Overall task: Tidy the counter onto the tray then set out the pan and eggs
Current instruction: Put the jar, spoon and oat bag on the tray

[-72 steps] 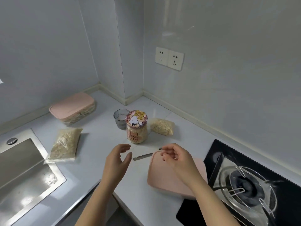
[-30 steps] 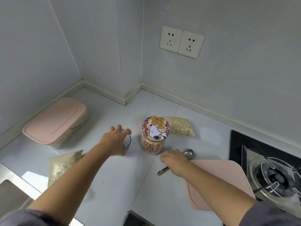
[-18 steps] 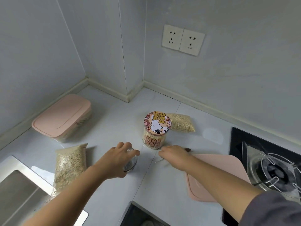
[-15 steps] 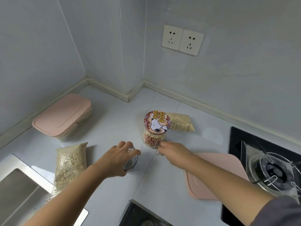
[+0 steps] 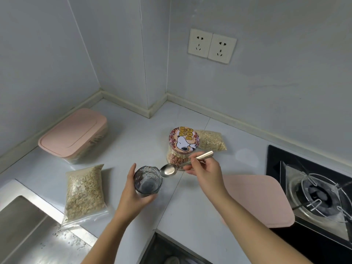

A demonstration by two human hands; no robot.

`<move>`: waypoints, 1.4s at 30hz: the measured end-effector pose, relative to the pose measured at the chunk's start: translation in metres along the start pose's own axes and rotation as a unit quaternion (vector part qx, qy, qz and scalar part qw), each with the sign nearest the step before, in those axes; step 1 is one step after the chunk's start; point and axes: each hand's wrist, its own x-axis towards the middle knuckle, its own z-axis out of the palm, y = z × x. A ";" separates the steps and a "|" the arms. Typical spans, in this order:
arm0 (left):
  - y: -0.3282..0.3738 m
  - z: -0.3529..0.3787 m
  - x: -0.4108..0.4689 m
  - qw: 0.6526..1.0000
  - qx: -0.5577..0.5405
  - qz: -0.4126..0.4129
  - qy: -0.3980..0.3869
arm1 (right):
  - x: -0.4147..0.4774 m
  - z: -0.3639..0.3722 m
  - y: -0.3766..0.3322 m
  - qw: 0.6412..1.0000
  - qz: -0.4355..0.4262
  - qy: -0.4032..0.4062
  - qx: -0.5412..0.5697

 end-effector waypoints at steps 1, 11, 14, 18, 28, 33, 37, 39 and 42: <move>0.000 0.005 -0.001 0.999 -0.027 -0.018 0.008 | -0.002 0.004 0.000 1.000 0.018 0.007 0.023; 0.023 0.024 -0.002 0.964 -0.249 -0.086 0.021 | -0.022 0.010 -0.016 0.946 0.158 0.062 0.277; 0.042 0.032 -0.003 0.939 -0.333 -0.083 -0.026 | -0.029 -0.008 -0.025 0.911 0.175 0.094 0.360; 0.083 0.052 -0.014 0.886 -0.442 -0.099 -0.102 | -0.046 -0.046 -0.036 0.886 0.150 0.127 0.421; 0.191 0.161 -0.078 0.718 -0.641 -0.230 -0.144 | -0.141 -0.192 -0.049 0.868 0.048 0.230 0.438; 0.241 0.230 -0.160 0.679 -0.656 -0.271 -0.189 | -0.225 -0.282 -0.046 0.856 0.027 0.292 0.427; 0.268 0.289 -0.233 0.667 -0.628 -0.301 -0.264 | -0.292 -0.353 -0.042 0.833 -0.006 0.352 0.426; 0.277 0.315 -0.266 0.667 -0.609 -0.310 -0.297 | -0.322 -0.384 -0.039 0.819 -0.021 0.384 0.426; 0.294 0.353 -0.310 0.669 -0.568 -0.329 -0.349 | -0.366 -0.422 -0.032 0.797 -0.038 0.428 0.424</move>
